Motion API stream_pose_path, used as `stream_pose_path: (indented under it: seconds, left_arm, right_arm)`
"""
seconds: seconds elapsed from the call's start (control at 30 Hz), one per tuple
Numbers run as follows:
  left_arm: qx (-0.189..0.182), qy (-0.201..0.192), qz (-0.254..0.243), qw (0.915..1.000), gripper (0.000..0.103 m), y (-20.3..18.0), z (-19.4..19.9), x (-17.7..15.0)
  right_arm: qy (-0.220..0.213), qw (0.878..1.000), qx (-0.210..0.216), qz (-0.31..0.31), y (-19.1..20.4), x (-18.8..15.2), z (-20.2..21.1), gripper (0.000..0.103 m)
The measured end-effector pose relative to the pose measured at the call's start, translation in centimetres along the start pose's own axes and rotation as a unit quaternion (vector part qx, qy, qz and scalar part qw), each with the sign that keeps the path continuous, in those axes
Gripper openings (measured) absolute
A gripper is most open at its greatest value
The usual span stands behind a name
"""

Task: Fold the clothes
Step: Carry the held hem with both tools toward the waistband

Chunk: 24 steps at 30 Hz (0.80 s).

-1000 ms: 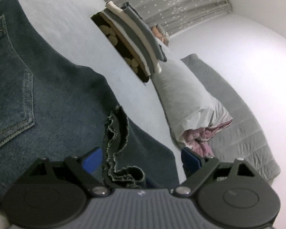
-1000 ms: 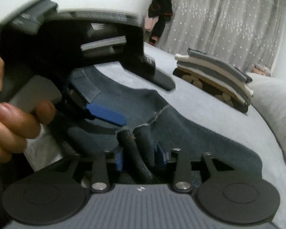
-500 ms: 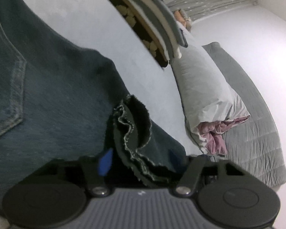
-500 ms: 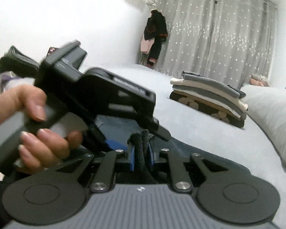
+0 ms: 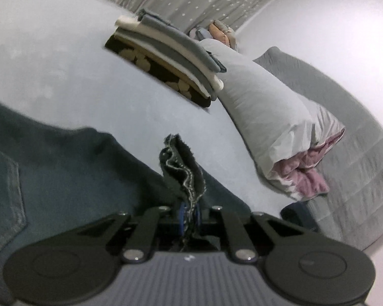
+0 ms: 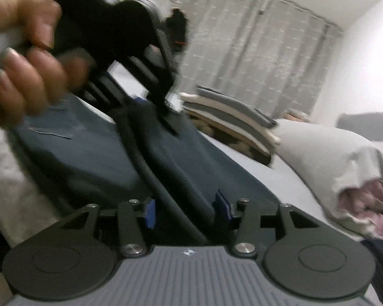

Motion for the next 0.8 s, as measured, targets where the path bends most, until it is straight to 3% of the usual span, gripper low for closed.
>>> stream_pose_path:
  seconds: [0.37, 0.6, 0.8]
  left_arm:
    - [0.023, -0.002, -0.012, 0.9997, 0.008, 1.8, 0.2, -0.5]
    - [0.037, 0.008, -0.017, 0.9991, 0.008, 2.4, -0.3, -1.8]
    - [0.045, -0.023, -0.04, 0.9979, 0.008, 2.0, 0.9, -1.1]
  right_arm:
    - [0.043, 0.997, -0.07, 0.007, -4.2, -4.3, 1.6, 0.054]
    - [0.06, 0.996, -0.072, 0.005, -5.4, -5.5, 1.8, 0.056]
    - [0.055, 0.995, -0.073, 0.029, -5.3, -4.0, 2.2, 0.056]
Point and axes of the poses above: each gripper's, at about its wrist camera, not at the fingertips, and z roughly against the way its jaws point, y to its left, x to its top, the point moved 4 cm from there along -z, roughly the way its jaws point
